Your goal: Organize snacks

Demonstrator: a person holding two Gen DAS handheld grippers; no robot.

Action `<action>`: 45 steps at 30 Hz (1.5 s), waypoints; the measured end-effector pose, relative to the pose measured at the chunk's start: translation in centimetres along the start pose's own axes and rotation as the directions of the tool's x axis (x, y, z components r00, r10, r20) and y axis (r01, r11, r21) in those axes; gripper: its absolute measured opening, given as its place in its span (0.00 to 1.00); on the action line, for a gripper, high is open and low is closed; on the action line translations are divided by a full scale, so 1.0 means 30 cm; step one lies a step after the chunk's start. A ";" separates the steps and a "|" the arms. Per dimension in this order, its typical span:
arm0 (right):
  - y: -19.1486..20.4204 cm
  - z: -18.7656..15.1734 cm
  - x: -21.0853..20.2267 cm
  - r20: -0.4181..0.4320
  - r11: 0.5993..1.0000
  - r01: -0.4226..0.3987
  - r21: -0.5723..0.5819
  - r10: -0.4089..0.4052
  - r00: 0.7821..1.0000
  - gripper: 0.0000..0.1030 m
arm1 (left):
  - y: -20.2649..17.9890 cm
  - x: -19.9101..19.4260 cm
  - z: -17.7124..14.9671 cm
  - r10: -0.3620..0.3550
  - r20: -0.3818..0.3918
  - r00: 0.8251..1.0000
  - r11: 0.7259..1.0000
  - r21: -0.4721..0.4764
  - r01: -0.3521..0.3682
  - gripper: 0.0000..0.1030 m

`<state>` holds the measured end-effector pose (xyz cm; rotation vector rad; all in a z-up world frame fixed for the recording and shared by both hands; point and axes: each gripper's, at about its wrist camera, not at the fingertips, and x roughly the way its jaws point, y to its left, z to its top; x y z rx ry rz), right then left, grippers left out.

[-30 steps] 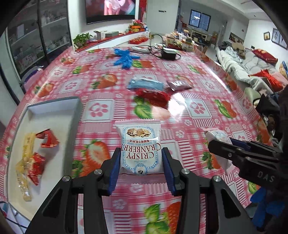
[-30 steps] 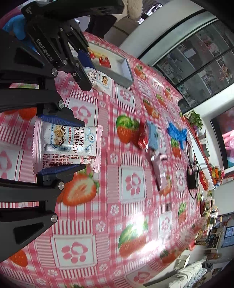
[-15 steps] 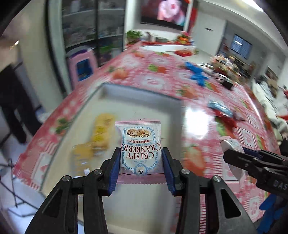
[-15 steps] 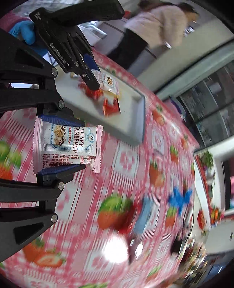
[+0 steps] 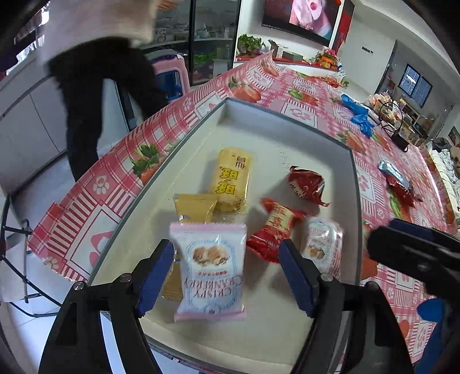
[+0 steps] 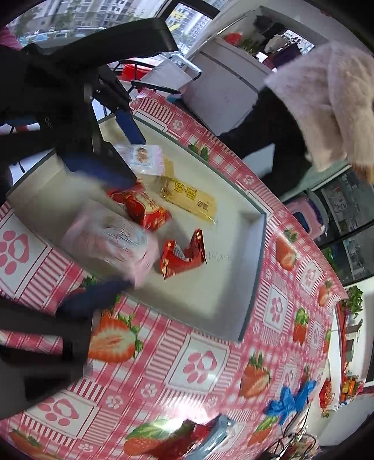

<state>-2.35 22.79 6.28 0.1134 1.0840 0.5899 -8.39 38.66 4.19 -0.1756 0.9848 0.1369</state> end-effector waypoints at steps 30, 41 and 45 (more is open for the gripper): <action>-0.930 -0.357 -0.384 0.083 0.752 0.461 0.471 -0.559 0.825 1.00 | -0.845 0.332 0.129 -0.050 0.056 0.997 0.976 0.215 0.037 0.81; -0.942 -0.284 -0.328 0.060 0.697 0.570 0.435 -0.654 0.754 1.00 | -0.845 0.385 0.156 -0.027 0.039 0.999 0.979 0.203 0.018 1.00; -0.942 -0.284 -0.328 0.060 0.697 0.569 0.436 -0.653 0.755 1.00 | -0.846 0.384 0.157 -0.027 0.039 0.999 0.979 0.203 0.018 1.00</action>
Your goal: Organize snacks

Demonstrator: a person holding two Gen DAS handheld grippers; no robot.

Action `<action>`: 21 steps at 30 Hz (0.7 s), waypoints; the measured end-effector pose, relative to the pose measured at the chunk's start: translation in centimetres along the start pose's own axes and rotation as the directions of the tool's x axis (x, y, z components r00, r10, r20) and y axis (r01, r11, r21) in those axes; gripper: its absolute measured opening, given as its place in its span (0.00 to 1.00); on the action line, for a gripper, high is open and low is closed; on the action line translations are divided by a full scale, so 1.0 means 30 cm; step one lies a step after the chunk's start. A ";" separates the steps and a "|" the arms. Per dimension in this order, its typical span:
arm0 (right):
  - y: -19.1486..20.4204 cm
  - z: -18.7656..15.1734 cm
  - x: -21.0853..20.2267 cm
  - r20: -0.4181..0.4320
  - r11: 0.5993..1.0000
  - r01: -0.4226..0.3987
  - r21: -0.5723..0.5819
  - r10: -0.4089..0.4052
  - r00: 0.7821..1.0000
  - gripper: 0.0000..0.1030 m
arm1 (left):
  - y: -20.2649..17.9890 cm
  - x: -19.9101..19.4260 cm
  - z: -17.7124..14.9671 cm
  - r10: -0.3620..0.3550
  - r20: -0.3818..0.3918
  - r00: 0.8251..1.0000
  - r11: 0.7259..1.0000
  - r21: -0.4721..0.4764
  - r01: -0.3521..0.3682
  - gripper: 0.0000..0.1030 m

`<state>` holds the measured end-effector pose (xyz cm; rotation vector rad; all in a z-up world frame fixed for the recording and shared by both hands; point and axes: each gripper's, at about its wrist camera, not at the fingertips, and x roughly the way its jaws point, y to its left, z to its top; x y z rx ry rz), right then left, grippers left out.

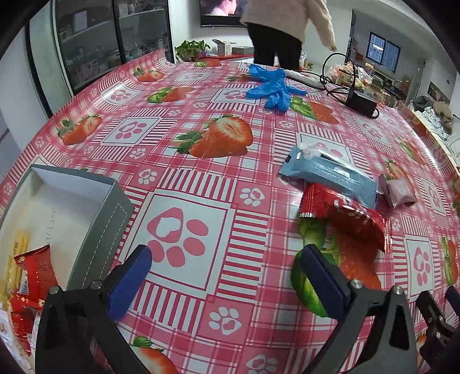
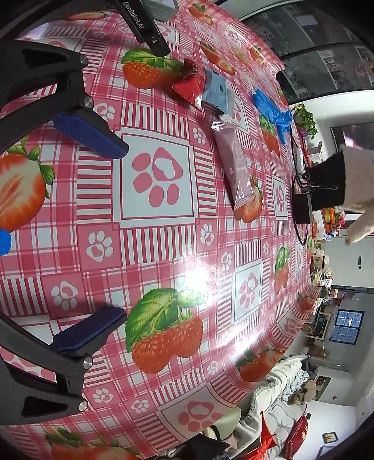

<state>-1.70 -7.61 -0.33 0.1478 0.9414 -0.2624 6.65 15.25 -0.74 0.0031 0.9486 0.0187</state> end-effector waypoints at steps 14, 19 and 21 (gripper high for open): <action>0.002 -0.001 0.002 0.001 1.000 0.002 0.001 -0.002 1.000 1.00 | 0.002 0.002 0.000 -0.001 0.000 1.000 1.000 -0.001 0.001 1.00; 0.001 0.001 0.001 0.001 1.000 0.006 0.006 -0.006 1.000 1.00 | 0.002 0.002 0.000 0.000 0.000 1.000 1.000 0.000 0.000 1.00; 0.000 0.003 0.003 0.000 1.000 0.009 0.011 -0.009 1.000 1.00 | 0.002 0.001 0.000 0.000 0.000 1.000 1.000 0.000 0.000 1.00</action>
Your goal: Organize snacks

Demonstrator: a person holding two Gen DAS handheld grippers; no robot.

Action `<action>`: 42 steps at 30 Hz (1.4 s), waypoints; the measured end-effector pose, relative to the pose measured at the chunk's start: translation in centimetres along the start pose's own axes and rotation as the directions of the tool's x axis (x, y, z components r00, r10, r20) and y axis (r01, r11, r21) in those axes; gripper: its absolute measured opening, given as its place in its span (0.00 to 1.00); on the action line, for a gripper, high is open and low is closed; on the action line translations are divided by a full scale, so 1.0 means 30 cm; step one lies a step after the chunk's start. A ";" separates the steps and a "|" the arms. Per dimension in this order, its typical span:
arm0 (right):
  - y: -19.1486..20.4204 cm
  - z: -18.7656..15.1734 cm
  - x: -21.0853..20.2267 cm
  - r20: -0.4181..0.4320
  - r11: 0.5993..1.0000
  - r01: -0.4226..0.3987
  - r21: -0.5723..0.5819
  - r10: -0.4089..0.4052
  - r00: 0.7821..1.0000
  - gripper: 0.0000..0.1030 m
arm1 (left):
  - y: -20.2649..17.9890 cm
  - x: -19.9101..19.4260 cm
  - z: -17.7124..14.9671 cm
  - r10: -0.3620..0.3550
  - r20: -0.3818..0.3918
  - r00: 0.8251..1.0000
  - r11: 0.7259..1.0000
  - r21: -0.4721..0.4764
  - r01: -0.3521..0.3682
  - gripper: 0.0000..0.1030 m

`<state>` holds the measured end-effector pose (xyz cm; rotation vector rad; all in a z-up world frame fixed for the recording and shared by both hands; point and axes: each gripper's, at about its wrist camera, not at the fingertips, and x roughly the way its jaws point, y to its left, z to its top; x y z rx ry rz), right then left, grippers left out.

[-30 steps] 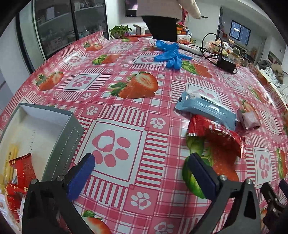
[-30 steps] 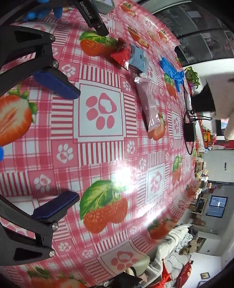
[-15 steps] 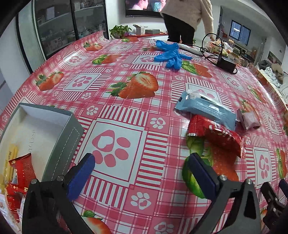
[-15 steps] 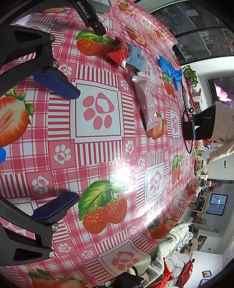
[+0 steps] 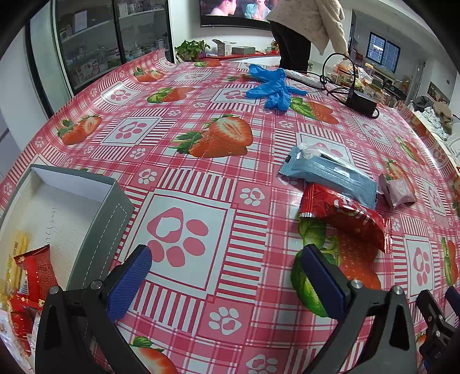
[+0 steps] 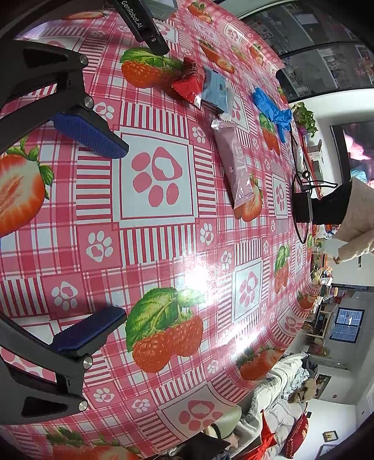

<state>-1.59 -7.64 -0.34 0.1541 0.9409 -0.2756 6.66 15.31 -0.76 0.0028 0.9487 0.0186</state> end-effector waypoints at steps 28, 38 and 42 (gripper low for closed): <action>0.009 0.026 0.016 -0.001 0.998 0.040 0.052 -0.040 0.999 1.00 | -0.001 0.000 0.000 0.000 0.000 1.000 1.000 0.000 0.000 1.00; 0.008 0.027 0.017 -0.002 0.996 0.056 0.072 -0.056 0.998 1.00 | -0.001 0.000 0.000 0.000 0.000 1.000 1.000 0.000 0.000 1.00; 0.009 0.026 0.016 -0.002 0.994 0.065 0.085 -0.065 0.998 1.00 | -0.002 -0.001 0.001 0.000 0.000 1.000 1.000 0.000 0.000 1.00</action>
